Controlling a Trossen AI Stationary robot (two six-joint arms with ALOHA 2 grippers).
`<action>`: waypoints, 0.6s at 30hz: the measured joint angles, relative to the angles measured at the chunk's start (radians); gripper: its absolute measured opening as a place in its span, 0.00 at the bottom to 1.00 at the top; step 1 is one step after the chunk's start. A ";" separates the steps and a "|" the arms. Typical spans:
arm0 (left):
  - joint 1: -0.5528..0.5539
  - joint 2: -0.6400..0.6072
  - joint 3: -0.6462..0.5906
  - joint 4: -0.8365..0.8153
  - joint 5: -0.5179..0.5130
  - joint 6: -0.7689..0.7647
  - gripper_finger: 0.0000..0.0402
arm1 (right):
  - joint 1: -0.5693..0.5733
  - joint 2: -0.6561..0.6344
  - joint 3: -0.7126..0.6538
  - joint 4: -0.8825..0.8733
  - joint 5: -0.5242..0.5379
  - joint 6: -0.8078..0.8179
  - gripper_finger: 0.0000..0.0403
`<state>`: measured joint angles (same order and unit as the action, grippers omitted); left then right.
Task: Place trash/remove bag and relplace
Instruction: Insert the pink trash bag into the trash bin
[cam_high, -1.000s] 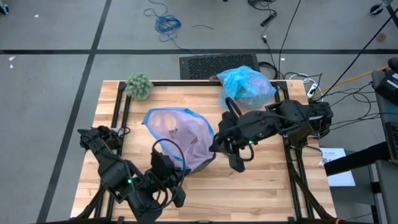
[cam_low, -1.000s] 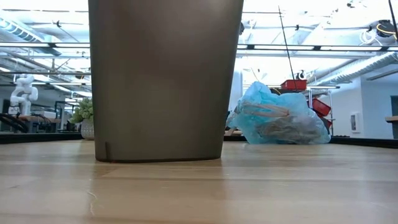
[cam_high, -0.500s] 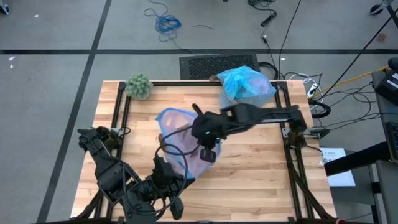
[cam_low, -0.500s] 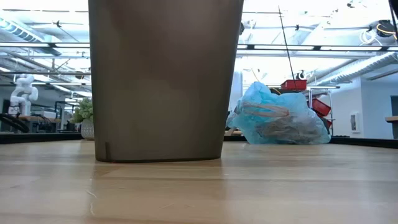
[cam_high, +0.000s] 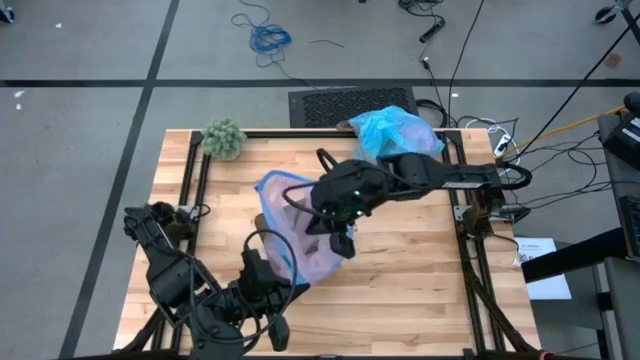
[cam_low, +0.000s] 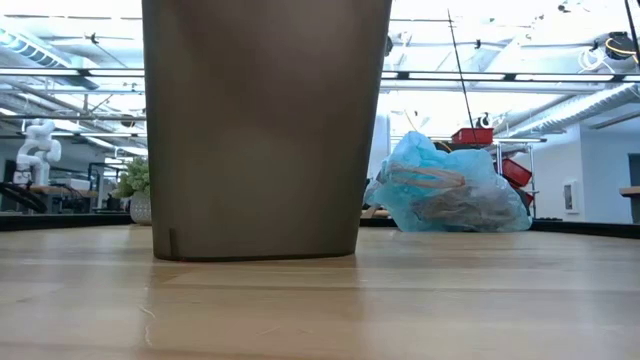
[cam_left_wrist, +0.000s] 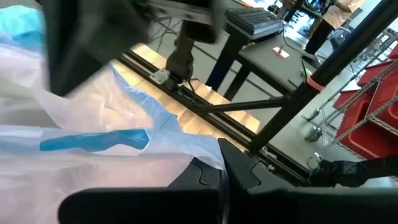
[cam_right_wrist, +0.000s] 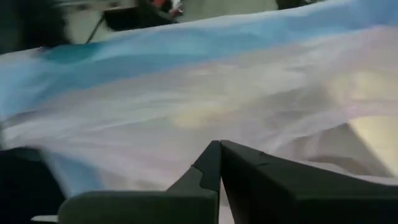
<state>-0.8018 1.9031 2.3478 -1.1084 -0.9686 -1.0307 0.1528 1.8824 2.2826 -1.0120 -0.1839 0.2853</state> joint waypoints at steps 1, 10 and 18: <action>0.000 -0.004 0.000 0.000 0.000 0.005 0.00 | 0.007 -0.007 0.000 0.004 -0.002 0.009 0.00; 0.006 -0.046 0.000 0.001 -0.027 0.076 0.00 | 0.158 -0.120 -0.001 -0.037 0.101 -0.168 0.00; 0.025 -0.044 0.000 0.000 0.018 0.086 0.00 | 0.165 -0.145 0.000 -0.036 0.153 -0.155 0.00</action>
<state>-0.7773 1.8591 2.3478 -1.1084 -0.9511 -0.9449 0.3178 1.7372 2.2824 -1.0483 -0.0312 0.1303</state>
